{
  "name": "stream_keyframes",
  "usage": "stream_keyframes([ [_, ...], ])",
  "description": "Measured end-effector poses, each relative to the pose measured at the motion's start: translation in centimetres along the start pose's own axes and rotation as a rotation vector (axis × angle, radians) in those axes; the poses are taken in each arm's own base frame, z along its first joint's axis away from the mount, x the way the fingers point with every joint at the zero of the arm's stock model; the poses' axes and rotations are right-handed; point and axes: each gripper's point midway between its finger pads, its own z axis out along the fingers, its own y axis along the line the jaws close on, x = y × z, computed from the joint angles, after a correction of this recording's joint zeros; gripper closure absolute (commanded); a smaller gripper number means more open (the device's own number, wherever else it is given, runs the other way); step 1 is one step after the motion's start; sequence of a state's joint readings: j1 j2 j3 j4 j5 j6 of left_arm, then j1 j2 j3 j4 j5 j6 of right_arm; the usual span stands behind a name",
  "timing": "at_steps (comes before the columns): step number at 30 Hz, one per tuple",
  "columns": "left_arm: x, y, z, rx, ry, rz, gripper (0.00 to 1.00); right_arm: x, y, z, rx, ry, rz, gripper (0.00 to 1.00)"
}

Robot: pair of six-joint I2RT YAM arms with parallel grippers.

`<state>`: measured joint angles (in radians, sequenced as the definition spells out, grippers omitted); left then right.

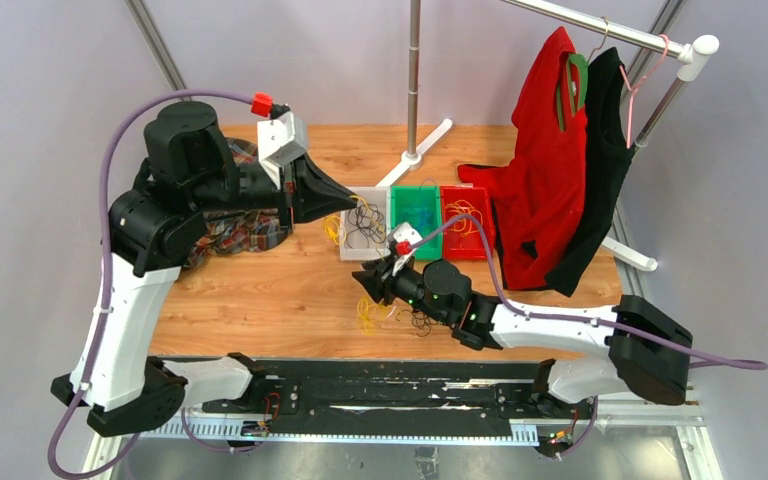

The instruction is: Untangle the cables

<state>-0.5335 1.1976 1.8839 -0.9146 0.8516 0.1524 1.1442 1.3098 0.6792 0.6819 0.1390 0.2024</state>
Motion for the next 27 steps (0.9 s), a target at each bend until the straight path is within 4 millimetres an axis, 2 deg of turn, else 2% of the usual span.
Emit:
stream_keyframes([
  [10, -6.9, 0.9, -1.9, -0.118, -0.121, 0.146, 1.00, 8.7, -2.4, -1.4, 0.084, 0.123, 0.066, 0.71],
  [16, -10.6, 2.4, -3.7, -0.270, -0.218, 0.244, 1.00, 12.8, -3.1, -2.1, 0.105, 0.189, 0.101, 0.72],
  [21, -14.4, 4.8, -6.1, -0.475, -0.337, 0.350, 1.00, 14.9, -3.5, -2.6, 0.120, 0.228, 0.114, 0.70],
  [27, -20.8, 6.5, -11.3, -0.760, -0.551, 0.531, 1.00, 16.0, -3.9, -2.6, 0.138, 0.250, 0.112, 0.62],
])
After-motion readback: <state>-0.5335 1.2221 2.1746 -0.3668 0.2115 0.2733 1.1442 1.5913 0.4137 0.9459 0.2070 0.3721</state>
